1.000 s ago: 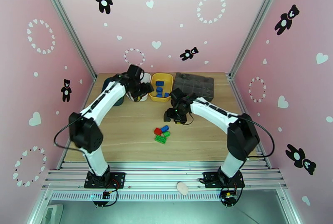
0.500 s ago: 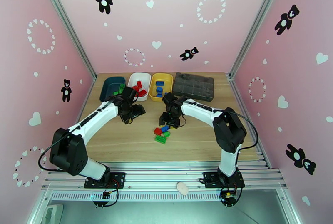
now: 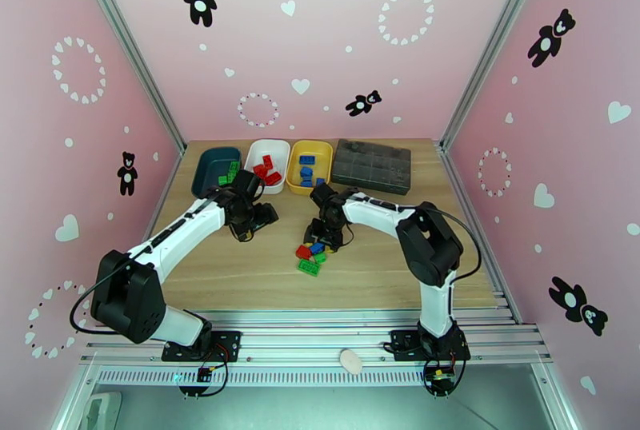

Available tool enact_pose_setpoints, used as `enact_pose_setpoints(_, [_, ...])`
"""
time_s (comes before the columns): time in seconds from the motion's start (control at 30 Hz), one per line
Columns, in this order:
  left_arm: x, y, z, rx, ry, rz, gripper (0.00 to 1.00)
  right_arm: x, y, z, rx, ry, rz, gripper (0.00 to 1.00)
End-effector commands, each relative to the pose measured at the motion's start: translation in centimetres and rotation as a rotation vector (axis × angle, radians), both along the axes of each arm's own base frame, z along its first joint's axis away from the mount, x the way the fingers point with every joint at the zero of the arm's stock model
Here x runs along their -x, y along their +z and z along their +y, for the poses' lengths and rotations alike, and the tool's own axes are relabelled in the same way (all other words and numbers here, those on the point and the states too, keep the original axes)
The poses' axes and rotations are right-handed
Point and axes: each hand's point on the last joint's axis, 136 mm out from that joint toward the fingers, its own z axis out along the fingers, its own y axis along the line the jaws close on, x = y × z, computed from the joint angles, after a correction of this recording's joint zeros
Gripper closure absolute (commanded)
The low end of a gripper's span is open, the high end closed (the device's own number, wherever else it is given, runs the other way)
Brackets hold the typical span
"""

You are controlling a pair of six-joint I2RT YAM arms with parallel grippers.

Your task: Sort the legos into containers by color

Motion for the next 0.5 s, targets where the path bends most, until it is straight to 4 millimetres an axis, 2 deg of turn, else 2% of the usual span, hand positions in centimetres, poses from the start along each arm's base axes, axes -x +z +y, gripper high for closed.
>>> enact_pose_setpoints(0.0, [0.4, 0.3, 0.4, -0.012, 0.002, -0.022, 0.22, -0.8, -0.1, 0.7, -0.002, -0.01, 0.004, 0.44])
enact_pose_setpoints(0.13, [0.6, 0.1, 0.5, -0.012, 0.002, -0.017, 0.22, -1.1, -0.7, 1.0, 0.008, -0.002, 0.015, 0.46])
enact_pose_setpoints(0.27, [0.6, 0.1, 0.6, -0.016, 0.006, -0.018, 0.22, -1.3, -1.1, 1.1, 0.012, 0.0, 0.021, 0.53])
enact_pose_setpoints(0.47, [0.4, 0.1, 0.6, -0.008, 0.012, -0.013, 0.22, -2.1, 0.0, 1.4, -0.004, 0.002, -0.007, 0.66])
